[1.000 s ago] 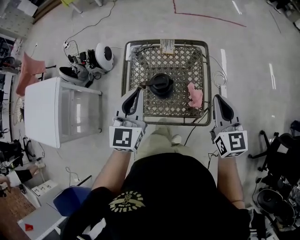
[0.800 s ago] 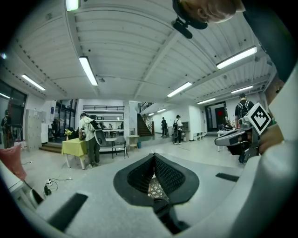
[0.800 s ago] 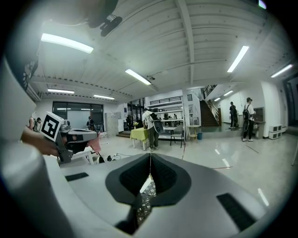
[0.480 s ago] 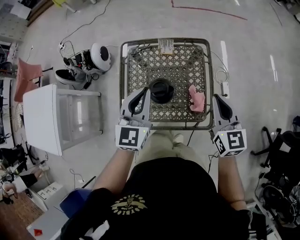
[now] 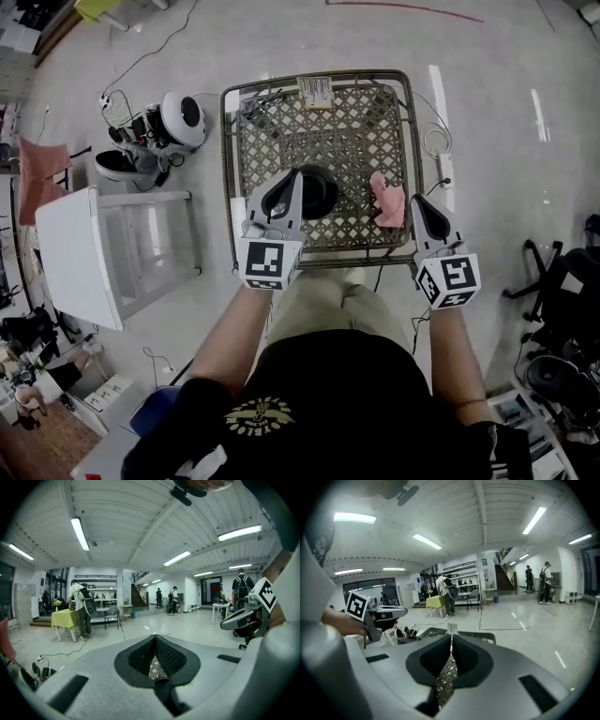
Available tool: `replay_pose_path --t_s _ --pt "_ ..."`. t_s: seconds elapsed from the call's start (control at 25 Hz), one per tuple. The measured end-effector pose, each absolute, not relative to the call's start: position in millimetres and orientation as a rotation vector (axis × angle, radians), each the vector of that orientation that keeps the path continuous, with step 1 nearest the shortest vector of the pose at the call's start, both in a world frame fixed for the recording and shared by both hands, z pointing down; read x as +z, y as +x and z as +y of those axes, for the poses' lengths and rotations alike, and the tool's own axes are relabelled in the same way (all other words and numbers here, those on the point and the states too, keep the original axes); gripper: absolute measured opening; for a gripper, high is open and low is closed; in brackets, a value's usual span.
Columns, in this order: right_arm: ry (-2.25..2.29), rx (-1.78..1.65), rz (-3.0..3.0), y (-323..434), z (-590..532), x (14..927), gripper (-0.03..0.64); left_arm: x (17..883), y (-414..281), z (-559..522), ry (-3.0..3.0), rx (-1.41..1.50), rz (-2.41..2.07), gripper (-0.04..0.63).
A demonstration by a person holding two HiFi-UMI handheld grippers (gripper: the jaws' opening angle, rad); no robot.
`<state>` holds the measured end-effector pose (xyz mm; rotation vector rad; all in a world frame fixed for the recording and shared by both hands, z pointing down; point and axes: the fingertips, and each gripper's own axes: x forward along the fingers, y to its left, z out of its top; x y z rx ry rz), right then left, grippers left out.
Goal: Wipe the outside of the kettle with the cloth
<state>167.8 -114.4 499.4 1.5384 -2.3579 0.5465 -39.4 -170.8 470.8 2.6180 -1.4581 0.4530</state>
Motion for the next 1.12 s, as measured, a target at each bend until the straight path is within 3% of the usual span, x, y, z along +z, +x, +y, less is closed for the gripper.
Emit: replay_pose_path --t_s 0.48,0.6,0.84,1.12 --pt "1.446 0.669 -2.169 170 -126 604 0.017 533 -18 -202 2.655 0.547 -1.322 0.008" --pt "1.418 0.713 -2.119 172 -125 634 0.117 538 -14 -199 2.685 0.589 -1.290 0.008" --pt "1.326 0.851 -1.993 176 -110 701 0.191 542 -11 -197 2.708 0.645 -1.282 0.008" --pt "1.237 1.007 -1.857 178 -96 771 0.213 545 -18 -204 2.631 0.582 -1.298 0.008"
